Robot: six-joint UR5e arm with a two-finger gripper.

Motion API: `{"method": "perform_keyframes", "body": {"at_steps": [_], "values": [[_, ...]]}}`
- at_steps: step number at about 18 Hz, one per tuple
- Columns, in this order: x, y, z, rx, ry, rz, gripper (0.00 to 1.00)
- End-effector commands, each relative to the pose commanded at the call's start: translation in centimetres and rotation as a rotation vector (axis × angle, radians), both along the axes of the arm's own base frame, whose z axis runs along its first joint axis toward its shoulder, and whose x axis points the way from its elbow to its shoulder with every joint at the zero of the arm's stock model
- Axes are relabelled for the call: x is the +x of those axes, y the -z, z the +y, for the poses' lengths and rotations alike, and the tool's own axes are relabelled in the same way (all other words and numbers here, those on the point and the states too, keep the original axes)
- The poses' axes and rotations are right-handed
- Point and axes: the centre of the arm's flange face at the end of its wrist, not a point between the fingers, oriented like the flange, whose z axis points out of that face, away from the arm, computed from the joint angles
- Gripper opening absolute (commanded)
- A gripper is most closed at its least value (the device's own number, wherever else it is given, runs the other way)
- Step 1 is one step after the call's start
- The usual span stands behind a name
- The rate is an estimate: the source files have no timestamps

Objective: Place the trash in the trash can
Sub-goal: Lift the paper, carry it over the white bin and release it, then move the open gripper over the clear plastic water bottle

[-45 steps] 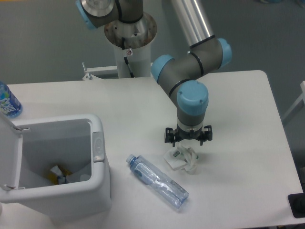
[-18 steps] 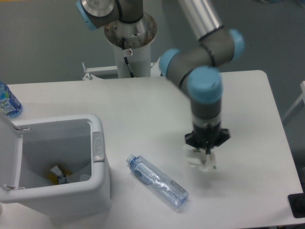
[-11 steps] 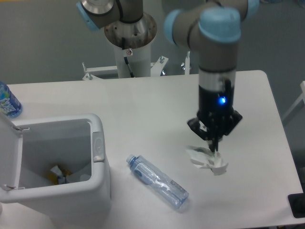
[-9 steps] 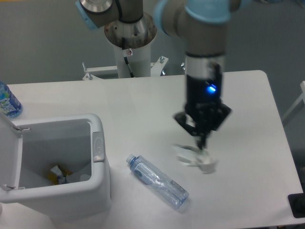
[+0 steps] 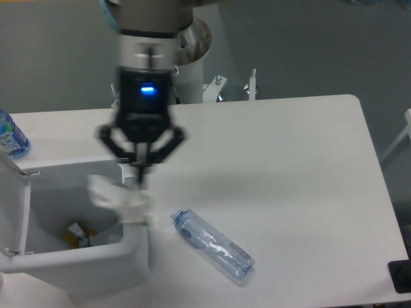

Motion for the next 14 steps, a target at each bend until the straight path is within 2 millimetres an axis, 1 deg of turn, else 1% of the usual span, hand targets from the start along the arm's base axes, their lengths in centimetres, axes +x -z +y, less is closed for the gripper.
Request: {"method": "perform_keyframes", "body": {"at_steps": [1,2,3,6,7,8,9,10,12,13,14], "values": [[0.1,0.1,0.1,-0.003,0.006,0.002,0.86],[0.2,0.1,0.1,-0.006,0.008,0.001,0.98],[0.2,0.1,0.1,-0.005,0.008,-0.001,1.0],[0.3,-0.2,-0.2,-0.002,-0.001,-0.006,1.0],[0.1,-0.3,-0.3,-0.001,-0.009,-0.007,1.0],[-0.7,0.1,-0.4,-0.009,-0.034,-0.018,1.0],[-2.7,0.8,-1.1,-0.019,-0.104,-0.052,1.0],[-5.8,1.8,-2.5,-0.03,-0.199,-0.094,1.0],[-11.6,2.5,-5.6,-0.031,-0.354,-0.141,1.0],[-14.8,3.2,-7.1,-0.036,-0.423,-0.159,1.0],[-17.2,4.4,-8.2,-0.047,-0.469,-0.174,1.0]]}}
